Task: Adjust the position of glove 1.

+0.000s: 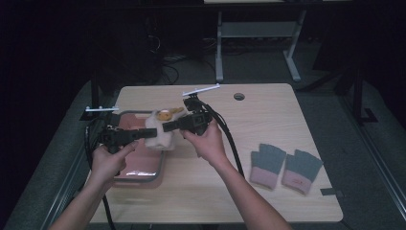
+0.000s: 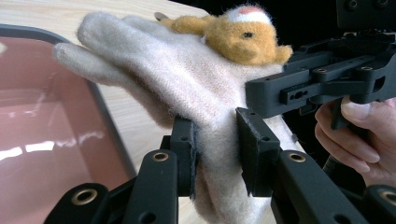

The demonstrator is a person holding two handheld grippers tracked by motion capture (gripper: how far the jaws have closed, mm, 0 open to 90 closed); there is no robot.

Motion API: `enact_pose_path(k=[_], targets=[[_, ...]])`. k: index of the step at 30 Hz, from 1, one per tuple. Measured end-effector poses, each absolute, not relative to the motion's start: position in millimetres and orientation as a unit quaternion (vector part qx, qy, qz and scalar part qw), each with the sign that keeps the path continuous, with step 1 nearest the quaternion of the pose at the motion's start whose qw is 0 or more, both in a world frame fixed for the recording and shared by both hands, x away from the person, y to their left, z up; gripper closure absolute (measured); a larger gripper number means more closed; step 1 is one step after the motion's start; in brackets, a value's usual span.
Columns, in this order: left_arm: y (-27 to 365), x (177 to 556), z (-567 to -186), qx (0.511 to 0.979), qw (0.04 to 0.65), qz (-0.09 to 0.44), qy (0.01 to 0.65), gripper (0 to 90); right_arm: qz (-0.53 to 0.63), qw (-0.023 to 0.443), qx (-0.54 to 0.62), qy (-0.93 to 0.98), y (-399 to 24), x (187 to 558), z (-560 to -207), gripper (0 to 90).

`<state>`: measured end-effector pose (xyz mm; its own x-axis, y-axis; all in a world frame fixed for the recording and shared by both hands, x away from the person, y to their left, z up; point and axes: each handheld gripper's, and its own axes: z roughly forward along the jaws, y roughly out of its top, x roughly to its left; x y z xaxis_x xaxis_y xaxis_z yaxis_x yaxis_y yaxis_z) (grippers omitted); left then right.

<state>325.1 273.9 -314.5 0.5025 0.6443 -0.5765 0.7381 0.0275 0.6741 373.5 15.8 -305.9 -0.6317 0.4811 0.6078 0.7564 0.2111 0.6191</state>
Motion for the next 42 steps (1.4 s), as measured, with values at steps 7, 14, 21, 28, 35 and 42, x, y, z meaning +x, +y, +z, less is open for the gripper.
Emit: enact_pose_path(k=[7, 14, 21, 28, 35, 42], targets=[[295, 324, -314, 0.691, 0.516, -0.042, 0.505, 69.4, -0.483, 0.154, -0.396, -0.765, 38, 378, -307, 79.2], [314, 322, -315, 0.691, 0.507, -0.039, 0.513, 69.3, -0.487, 0.171, -0.391, -0.762, 57, 382, -314, 79.2], [327, 321, -319, 0.689, 0.503, -0.041, 0.52, 69.2, -0.48, 0.184, -0.388, -0.765, 71, 385, -320, 79.2], [338, 321, -324, 0.687, 0.499, -0.039, 0.526, 69.2, -0.474, 0.192, -0.383, -0.769, 83, 389, -324, 79.2], [346, 322, -333, 0.679, 0.494, -0.048, 0.541, 68.5, -0.466, 0.209, -0.386, -0.768, 93, 394, -334, 79.2], [351, 323, -344, 0.679, 0.482, -0.055, 0.552, 68.6, -0.453, 0.214, -0.39, -0.772, 101, 397, -346, 79.2]])
